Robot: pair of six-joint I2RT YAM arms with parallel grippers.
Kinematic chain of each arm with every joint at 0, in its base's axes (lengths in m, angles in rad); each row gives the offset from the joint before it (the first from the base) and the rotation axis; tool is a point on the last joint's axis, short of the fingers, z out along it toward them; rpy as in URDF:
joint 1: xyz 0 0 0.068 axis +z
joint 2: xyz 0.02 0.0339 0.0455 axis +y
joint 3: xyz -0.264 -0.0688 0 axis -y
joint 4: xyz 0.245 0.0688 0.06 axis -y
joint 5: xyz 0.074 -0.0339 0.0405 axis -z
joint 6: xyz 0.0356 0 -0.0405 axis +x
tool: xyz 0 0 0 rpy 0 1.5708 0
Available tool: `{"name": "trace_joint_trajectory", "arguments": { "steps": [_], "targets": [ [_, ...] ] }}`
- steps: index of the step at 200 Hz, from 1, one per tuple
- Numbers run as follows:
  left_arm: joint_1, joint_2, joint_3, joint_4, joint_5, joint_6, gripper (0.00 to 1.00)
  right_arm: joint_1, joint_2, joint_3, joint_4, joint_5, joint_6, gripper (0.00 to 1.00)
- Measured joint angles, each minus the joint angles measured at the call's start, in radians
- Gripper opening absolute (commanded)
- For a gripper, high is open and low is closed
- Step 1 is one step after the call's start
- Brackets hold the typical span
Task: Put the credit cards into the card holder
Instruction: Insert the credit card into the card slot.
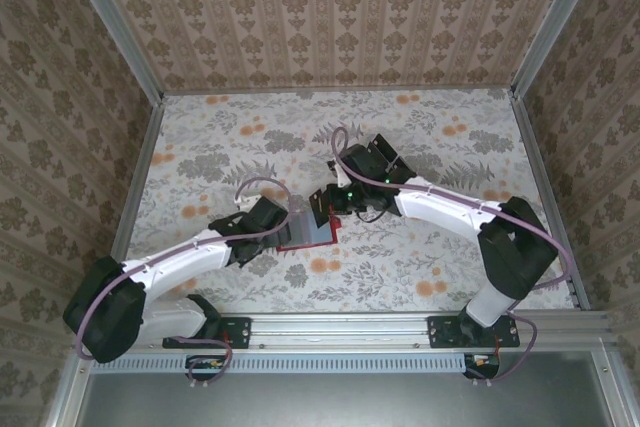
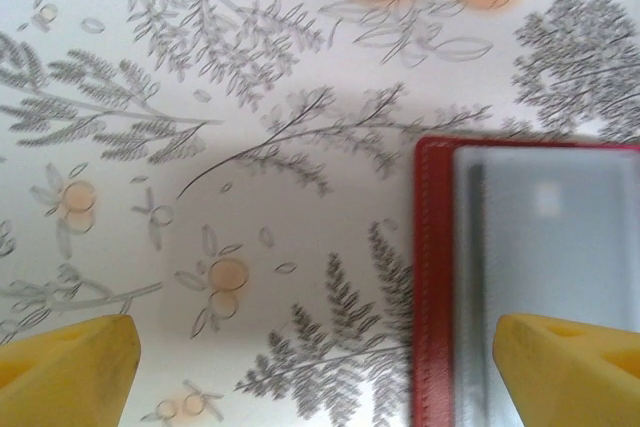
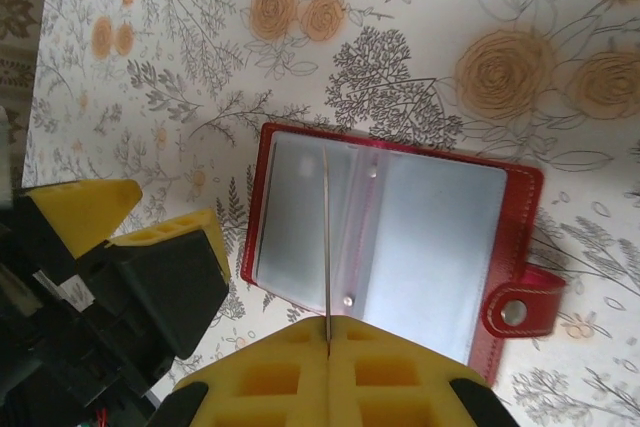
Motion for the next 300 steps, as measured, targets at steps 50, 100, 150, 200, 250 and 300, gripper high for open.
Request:
{"name": "trace_joint_trajectory", "arguments": {
  "steps": [50,100,150,200,250,300],
  "targets": [
    [0.006,0.059,0.001,0.116,0.054,0.037,1.00,0.035,0.080,-0.006,0.054,0.005,0.027,0.00],
    [0.006,0.074,-0.003,0.172,0.078,0.042,1.00,0.040,0.142,-0.027,0.091,0.035,0.032,0.00],
    [0.006,0.113,-0.036,0.192,0.089,0.045,1.00,0.040,0.152,-0.055,0.108,0.057,0.032,0.00],
    [0.006,0.114,-0.056,0.160,0.082,0.036,1.00,0.040,0.152,-0.057,0.113,0.061,0.032,0.00],
    [0.016,0.114,-0.058,0.158,0.082,0.024,1.00,0.039,0.152,-0.057,0.114,0.060,0.032,0.00],
    [0.019,0.114,-0.058,0.152,0.077,0.014,1.00,0.023,0.151,-0.066,0.167,0.021,0.041,0.00]
  ]
}}
